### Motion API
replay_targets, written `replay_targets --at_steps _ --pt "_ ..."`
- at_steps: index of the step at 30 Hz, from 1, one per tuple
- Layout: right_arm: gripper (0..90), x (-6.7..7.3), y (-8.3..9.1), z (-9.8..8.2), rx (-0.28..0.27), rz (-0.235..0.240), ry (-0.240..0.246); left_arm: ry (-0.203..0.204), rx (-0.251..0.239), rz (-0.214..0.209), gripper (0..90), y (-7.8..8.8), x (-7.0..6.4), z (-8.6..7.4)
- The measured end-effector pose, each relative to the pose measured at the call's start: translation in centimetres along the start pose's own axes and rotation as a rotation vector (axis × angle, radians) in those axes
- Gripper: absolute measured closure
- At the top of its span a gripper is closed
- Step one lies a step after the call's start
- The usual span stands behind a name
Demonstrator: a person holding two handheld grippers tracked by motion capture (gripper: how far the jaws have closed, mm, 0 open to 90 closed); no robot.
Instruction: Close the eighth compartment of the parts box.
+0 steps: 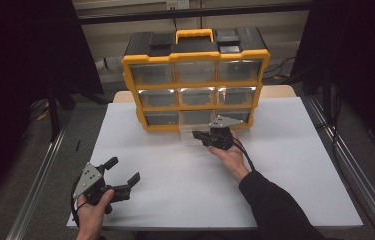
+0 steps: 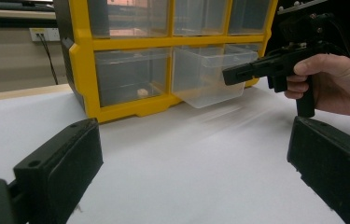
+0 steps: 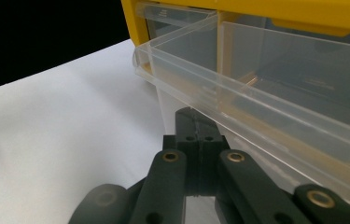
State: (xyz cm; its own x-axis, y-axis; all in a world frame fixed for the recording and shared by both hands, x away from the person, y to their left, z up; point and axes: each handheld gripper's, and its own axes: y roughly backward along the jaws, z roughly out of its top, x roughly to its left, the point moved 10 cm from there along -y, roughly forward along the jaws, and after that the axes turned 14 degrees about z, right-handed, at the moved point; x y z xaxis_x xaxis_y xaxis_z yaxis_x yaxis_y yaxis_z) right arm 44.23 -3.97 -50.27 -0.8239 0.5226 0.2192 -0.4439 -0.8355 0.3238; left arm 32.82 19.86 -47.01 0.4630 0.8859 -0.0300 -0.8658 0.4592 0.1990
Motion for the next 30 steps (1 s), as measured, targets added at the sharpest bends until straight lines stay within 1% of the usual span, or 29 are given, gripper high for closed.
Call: replay_targets --at_steps 1,2,3,4,6,9,11,13,15,17,24,25,28,29,30 --pt "90.0 -0.02 0.01 0.0 0.001 -0.004 -0.003 -0.013 0.001 0.0 3.0 0.01 0.08 -0.01" --pt "90.0 -0.07 -0.02 0.03 0.001 -0.007 -0.001 -0.017 0.002 -0.002 3.0 0.02 0.1 -0.04" --pt "90.0 -0.07 -0.04 0.06 0.002 -0.005 0.001 -0.013 -0.001 -0.002 3.0 -0.02 0.06 0.01" --pt "90.0 -0.16 -0.05 0.08 0.004 -0.009 0.003 -0.017 0.001 -0.003 3.0 -0.01 0.08 -0.02" --pt "90.0 -0.09 -0.1 0.2 0.003 -0.002 0.002 -0.022 0.003 -0.004 3.0 0.01 0.09 -0.05" --pt "90.0 -0.16 -0.18 0.36 0.005 -0.008 0.005 -0.008 -0.002 -0.002 3.0 -0.04 0.03 0.01" --pt "90.0 -0.22 -0.22 0.41 0.005 -0.013 0.005 -0.017 0.0 -0.003 3.0 0.0 0.08 -0.02" --pt "90.0 -0.22 -0.27 0.36 0.004 -0.01 0.001 -0.017 0.0 -0.003 3.0 0.0 0.08 -0.02" --pt "90.0 -0.28 -0.26 0.37 0.004 -0.012 0.002 0.0 0.001 -0.001 3.0 -0.01 0.0 -0.02" --pt "90.0 -0.31 -0.24 0.38 0.004 -0.014 0.001 -0.018 0.001 -0.004 3.0 0.01 0.09 -0.02" --pt "90.0 -0.48 -0.28 0.42 -0.003 -0.021 0.0 -0.016 0.0 -0.004 3.0 0.0 0.07 -0.01" --pt "90.0 -0.51 -0.3 0.43 -0.005 -0.022 0.0 -0.008 -0.001 -0.003 3.0 -0.01 0.03 0.01" --pt "90.0 -0.61 -0.31 0.46 -0.005 -0.024 0.002 -0.005 0.001 -0.003 3.0 0.01 0.0 -0.01" --pt "90.0 -0.63 -0.32 0.47 -0.005 -0.025 0.001 -0.005 0.002 0.002 3.0 0.02 0.03 -0.02" --pt "90.0 -0.69 -0.33 0.49 -0.005 -0.03 -0.001 -0.018 0.004 0.002 3.0 0.03 0.11 -0.04"
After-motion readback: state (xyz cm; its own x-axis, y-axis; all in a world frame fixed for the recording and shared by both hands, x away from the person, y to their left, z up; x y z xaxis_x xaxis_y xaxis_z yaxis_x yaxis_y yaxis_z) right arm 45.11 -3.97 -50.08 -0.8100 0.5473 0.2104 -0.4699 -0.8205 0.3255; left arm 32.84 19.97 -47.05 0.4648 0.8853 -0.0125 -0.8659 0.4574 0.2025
